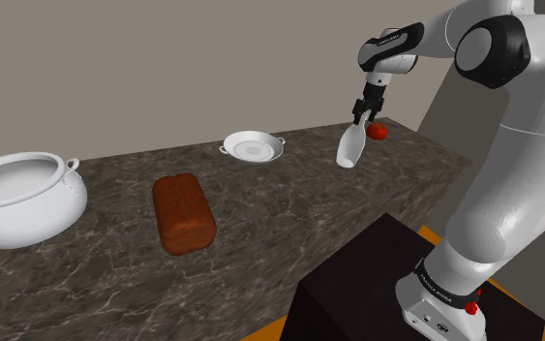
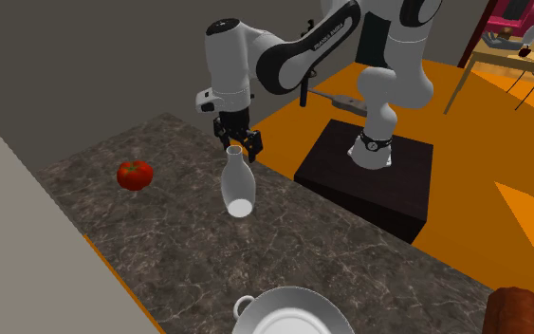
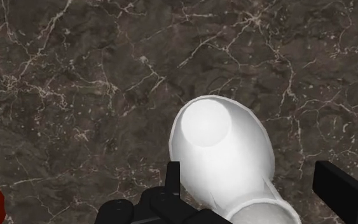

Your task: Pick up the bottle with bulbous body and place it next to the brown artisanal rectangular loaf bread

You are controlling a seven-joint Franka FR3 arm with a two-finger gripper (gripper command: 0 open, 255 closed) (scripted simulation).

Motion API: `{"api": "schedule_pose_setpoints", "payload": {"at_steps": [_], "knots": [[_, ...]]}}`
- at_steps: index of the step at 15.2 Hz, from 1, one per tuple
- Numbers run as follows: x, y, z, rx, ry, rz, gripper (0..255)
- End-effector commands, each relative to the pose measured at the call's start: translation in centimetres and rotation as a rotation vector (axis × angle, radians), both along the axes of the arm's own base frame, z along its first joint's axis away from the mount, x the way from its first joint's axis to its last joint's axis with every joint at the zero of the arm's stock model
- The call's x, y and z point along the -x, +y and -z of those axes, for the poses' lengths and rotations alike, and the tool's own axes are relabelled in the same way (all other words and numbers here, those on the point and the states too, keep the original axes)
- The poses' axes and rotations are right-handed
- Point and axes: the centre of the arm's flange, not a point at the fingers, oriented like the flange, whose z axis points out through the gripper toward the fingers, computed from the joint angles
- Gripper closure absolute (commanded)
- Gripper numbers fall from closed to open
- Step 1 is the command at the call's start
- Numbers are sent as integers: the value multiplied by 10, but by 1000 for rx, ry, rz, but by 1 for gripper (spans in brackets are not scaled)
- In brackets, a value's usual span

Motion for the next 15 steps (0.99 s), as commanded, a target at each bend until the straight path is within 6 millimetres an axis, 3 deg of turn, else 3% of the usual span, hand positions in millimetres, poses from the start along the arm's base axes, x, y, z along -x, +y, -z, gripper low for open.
{"api": "schedule_pose_setpoints", "payload": {"at_steps": [1,3,4,13,15], "knots": [[0,0,0,0,0,0,0],[0,0,0,0,0,0,0],[0,0,0,0,0,0,255],[0,0,0,0,0,0,255],[0,0,-10,0,0,0,255]]}}
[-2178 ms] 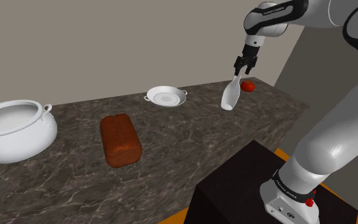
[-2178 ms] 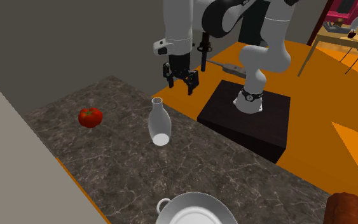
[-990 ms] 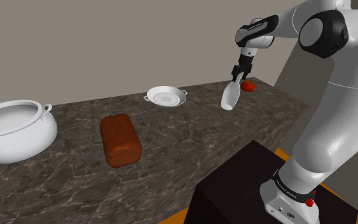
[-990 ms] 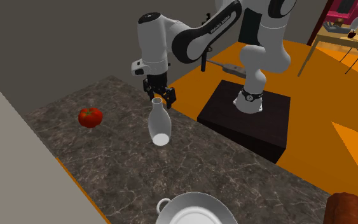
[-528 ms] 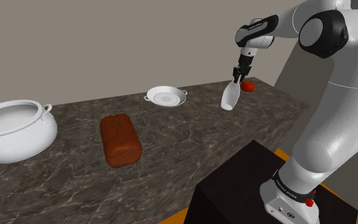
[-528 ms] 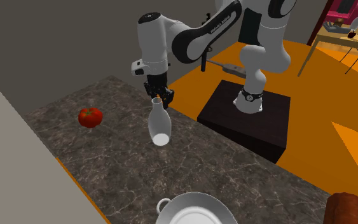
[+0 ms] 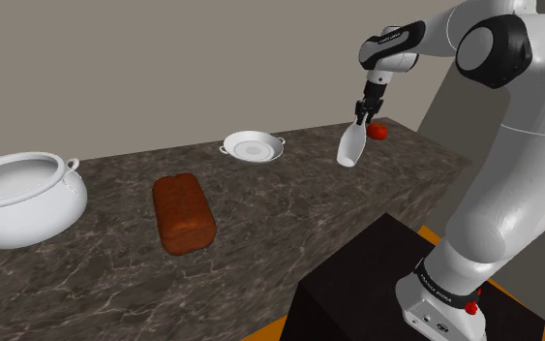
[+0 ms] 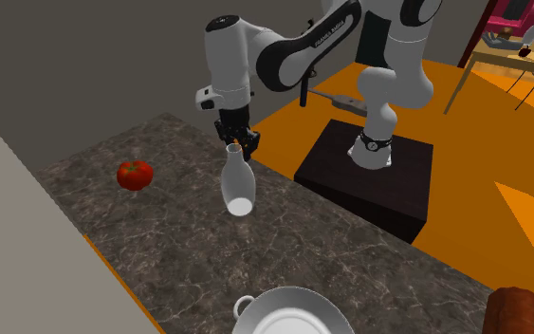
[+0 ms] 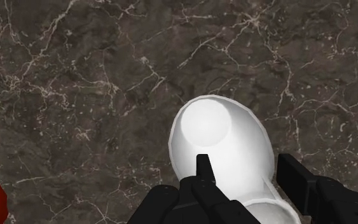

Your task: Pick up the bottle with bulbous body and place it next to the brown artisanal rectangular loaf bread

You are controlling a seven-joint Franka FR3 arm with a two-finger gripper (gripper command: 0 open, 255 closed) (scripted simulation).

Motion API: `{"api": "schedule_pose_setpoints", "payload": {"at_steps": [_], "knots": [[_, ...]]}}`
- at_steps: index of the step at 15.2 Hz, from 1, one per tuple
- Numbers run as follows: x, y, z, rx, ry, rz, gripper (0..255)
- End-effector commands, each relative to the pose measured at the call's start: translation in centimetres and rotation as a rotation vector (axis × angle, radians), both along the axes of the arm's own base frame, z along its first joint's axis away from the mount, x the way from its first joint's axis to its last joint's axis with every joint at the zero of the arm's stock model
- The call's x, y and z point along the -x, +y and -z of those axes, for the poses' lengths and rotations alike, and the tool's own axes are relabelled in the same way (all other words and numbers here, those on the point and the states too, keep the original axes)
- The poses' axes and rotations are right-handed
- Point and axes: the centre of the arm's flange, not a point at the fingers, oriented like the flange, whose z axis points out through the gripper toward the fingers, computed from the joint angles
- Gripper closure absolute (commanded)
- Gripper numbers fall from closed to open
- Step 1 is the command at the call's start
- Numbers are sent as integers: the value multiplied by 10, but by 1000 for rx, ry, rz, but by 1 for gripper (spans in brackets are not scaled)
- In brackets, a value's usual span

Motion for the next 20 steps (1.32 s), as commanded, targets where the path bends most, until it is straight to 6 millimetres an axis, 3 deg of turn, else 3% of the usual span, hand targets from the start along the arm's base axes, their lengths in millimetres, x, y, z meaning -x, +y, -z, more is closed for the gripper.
{"api": "schedule_pose_setpoints", "payload": {"at_steps": [1,20], "knots": [[-1,0,-10,0,0,0,255],[-1,0,-110,0,0,0,255]]}}
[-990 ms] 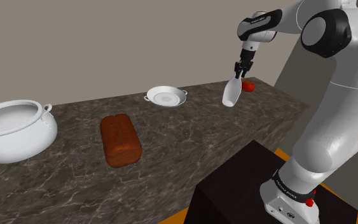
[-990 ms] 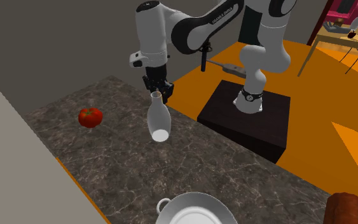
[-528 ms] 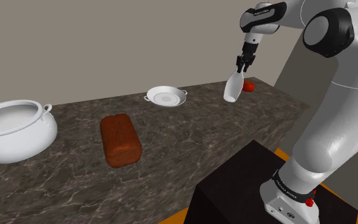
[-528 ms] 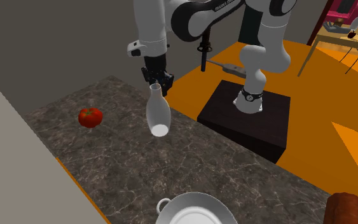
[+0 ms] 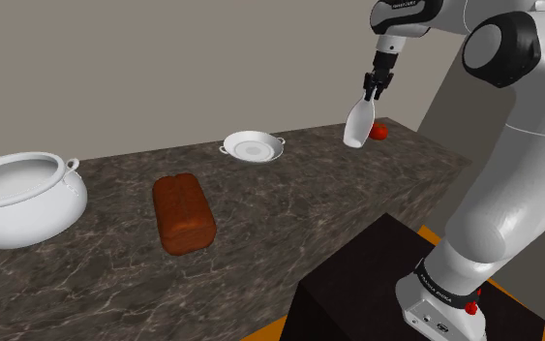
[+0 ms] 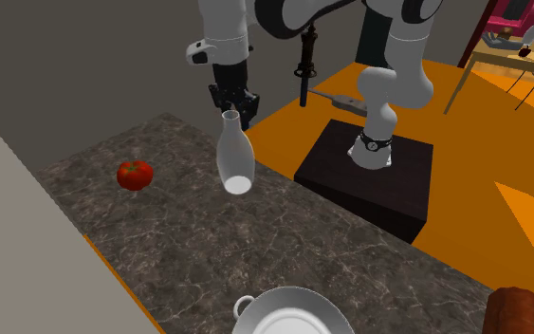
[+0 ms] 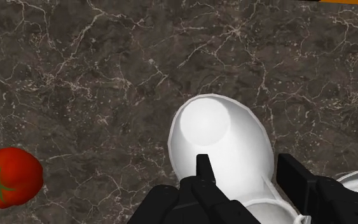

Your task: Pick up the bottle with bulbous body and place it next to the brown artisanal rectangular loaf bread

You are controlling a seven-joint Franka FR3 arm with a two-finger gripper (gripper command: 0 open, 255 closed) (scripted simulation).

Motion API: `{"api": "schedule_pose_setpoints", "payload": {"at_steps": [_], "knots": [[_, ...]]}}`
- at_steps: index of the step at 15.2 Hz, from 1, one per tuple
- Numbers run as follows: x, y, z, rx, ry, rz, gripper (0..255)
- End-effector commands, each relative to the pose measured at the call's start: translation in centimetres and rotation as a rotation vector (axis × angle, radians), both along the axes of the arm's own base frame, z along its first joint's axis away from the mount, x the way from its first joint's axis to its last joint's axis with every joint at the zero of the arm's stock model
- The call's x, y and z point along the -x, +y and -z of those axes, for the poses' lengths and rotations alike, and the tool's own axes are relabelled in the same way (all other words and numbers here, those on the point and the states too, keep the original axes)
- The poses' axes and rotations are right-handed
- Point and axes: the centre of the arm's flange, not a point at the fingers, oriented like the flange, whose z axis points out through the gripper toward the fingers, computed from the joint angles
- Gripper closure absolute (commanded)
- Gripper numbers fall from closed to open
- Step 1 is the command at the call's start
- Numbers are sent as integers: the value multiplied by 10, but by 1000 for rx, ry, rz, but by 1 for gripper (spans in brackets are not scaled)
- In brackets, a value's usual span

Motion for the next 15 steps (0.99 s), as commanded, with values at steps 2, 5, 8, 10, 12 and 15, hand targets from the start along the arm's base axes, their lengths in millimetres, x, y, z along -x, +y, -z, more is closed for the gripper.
{"api": "schedule_pose_setpoints", "payload": {"at_steps": [2,5,8,10,12,15], "knots": [[0,-1,-15,0,0,0,255],[0,-1,-31,0,0,0,255],[0,-1,-47,0,0,0,255],[0,-1,-58,0,0,0,255],[0,-1,-63,0,0,0,255],[4,37,-73,0,0,0,255]]}}
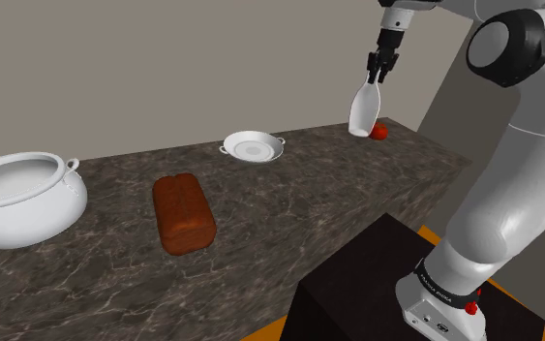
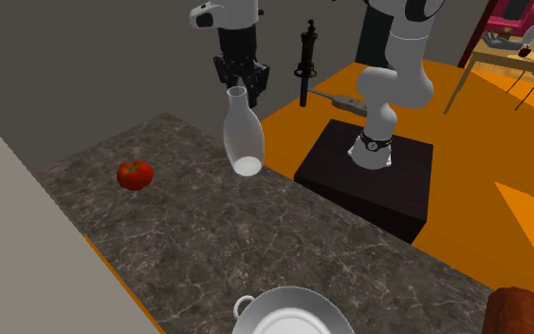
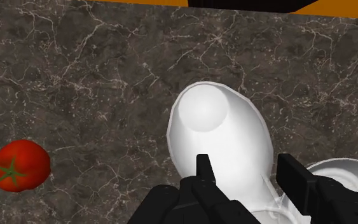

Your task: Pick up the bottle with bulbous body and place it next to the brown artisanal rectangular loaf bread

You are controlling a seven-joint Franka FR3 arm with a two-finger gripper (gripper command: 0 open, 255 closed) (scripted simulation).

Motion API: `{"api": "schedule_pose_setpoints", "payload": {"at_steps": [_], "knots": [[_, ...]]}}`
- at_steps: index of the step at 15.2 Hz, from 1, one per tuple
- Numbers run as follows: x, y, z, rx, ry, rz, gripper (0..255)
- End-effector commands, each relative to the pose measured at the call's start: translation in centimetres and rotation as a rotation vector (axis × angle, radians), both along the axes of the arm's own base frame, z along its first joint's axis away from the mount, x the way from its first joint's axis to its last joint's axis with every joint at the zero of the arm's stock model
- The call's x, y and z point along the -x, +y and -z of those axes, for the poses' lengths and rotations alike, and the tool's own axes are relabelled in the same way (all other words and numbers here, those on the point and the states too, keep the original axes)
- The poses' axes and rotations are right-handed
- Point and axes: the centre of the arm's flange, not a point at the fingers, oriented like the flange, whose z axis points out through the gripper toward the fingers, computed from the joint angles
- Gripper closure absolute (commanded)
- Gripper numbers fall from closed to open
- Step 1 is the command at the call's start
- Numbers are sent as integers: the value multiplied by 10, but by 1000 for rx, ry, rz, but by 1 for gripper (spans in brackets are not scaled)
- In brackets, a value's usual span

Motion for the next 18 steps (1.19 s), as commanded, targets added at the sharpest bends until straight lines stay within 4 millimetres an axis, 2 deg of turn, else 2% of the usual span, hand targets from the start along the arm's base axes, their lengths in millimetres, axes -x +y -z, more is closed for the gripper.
{"api": "schedule_pose_setpoints", "payload": {"at_steps": [1,18], "knots": [[3,26,-7,0,0,1,255],[25,242,-63,0,0,1,255]]}}
